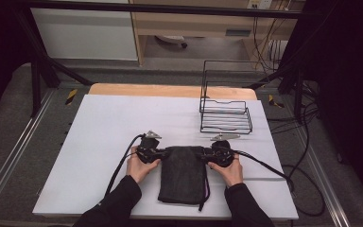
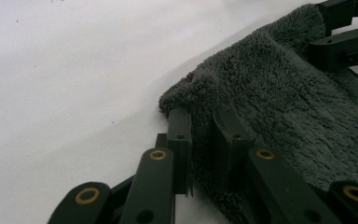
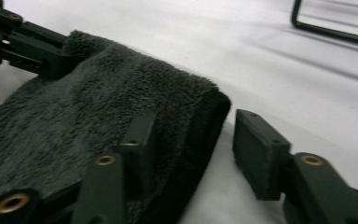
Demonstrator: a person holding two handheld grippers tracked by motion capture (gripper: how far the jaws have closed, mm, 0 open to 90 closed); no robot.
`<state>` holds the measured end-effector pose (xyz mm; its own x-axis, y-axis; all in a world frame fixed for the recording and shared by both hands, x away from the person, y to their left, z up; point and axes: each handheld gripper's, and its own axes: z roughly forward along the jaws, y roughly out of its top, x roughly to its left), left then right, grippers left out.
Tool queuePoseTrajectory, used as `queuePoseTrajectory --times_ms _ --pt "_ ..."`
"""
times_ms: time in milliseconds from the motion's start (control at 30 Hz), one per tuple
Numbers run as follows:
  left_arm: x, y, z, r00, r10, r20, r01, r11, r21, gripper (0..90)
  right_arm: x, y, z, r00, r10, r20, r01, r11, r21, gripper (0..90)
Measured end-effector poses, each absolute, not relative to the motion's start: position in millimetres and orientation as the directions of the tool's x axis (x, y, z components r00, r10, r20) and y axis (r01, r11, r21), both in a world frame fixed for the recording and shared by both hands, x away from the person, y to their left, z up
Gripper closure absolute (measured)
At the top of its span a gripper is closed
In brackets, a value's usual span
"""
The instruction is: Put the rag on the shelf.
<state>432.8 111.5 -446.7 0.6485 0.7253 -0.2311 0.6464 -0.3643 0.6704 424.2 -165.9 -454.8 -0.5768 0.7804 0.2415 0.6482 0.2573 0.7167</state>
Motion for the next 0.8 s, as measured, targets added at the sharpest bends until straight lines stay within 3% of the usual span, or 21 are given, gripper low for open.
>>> queuePoseTrajectory --times_ms 233,567,800 --pt "433 112 -447 0.655 0.72 -0.227 0.64 -0.369 0.674 77.7 423 -164 -457 -0.576 0.767 0.282 0.661 0.235 0.712 60.0" --pt "431 113 -446 0.676 0.707 -0.208 0.616 -0.386 0.686 80.6 428 -166 -453 -0.541 0.759 0.362 0.721 0.197 0.665 78.3" --pt "428 118 -438 0.679 0.698 -0.225 0.599 -0.351 0.72 81.3 424 -169 -445 -0.555 0.747 0.366 0.7 0.183 0.69 81.7"
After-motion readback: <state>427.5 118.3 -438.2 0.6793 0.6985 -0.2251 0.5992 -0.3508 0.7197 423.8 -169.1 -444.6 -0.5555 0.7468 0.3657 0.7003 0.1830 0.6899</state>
